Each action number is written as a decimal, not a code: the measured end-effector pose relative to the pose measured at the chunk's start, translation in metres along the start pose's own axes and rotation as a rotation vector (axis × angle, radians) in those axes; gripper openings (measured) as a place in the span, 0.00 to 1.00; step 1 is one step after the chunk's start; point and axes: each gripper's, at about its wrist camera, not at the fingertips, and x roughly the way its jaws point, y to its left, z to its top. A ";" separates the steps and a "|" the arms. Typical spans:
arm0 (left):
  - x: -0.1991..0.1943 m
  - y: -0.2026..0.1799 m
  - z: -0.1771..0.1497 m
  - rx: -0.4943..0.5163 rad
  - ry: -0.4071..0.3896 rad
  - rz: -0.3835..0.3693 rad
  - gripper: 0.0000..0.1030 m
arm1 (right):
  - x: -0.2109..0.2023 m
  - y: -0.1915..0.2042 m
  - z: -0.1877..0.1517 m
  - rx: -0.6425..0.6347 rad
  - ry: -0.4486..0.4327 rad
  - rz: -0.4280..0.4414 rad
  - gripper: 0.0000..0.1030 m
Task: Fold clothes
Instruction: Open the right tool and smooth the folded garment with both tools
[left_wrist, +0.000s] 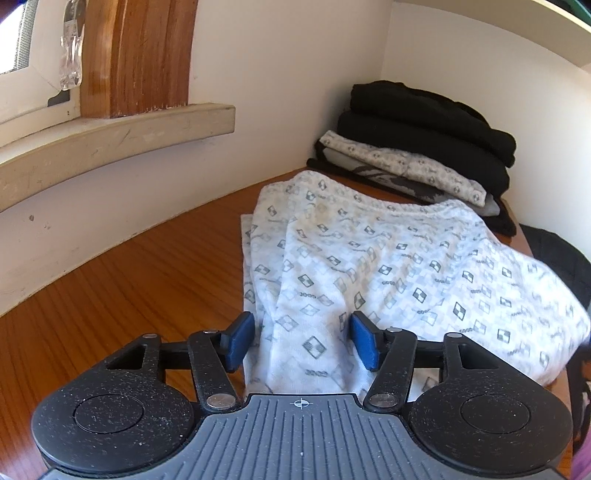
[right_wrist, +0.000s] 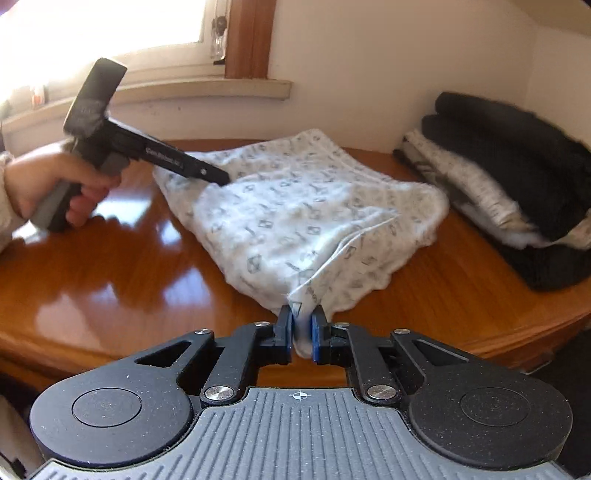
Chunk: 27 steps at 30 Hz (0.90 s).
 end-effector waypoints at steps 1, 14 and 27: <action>0.000 0.000 0.000 0.001 0.000 0.000 0.61 | -0.004 0.001 0.000 -0.017 0.003 -0.018 0.09; -0.010 0.052 0.001 -0.220 -0.059 -0.148 0.52 | -0.003 -0.030 0.014 0.037 -0.137 -0.070 0.54; 0.001 0.046 -0.001 -0.180 -0.018 -0.143 0.36 | 0.063 -0.078 0.006 0.270 -0.170 -0.012 0.63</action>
